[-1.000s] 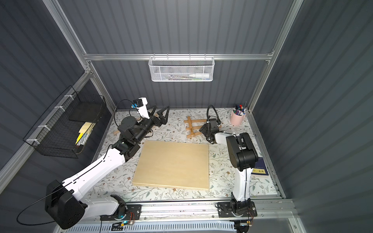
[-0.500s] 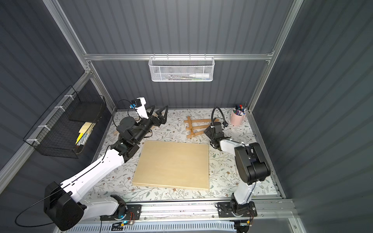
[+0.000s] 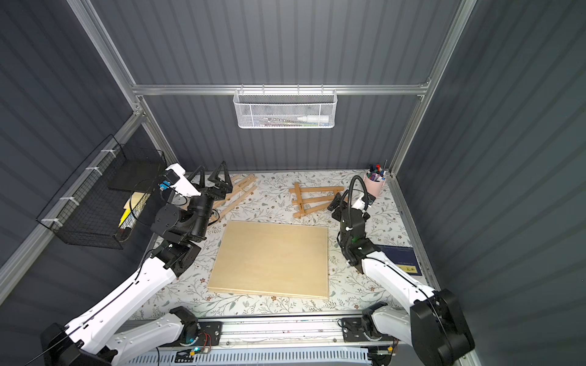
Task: Disassemble the easel
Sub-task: Reset both arms
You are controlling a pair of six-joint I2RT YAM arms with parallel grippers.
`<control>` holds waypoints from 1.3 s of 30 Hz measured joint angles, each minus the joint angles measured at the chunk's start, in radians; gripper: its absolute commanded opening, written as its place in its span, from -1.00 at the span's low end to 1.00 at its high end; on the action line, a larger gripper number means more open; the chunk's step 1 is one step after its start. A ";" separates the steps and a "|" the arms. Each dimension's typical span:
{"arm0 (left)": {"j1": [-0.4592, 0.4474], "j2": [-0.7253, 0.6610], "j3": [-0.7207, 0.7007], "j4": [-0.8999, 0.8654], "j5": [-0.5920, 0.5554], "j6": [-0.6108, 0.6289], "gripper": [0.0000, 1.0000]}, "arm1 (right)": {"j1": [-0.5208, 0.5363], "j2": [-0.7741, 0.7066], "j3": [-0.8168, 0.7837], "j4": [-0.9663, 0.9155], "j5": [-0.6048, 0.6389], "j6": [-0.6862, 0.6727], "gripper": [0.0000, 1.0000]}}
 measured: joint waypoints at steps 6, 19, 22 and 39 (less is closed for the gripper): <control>0.000 -0.047 -0.154 0.164 -0.081 0.101 0.99 | 0.005 -0.146 -0.107 -0.002 0.067 -0.142 0.98; 0.122 0.236 -0.210 0.287 -0.156 0.220 0.99 | 0.005 -0.440 -0.464 0.037 0.089 -0.448 0.98; 0.176 0.304 -0.225 0.328 -0.149 0.235 1.00 | -0.010 -0.399 -0.477 0.088 0.069 -0.478 0.98; 0.406 0.515 -0.402 0.604 0.006 0.325 0.99 | -0.070 0.267 -0.331 0.479 -0.067 -0.605 0.98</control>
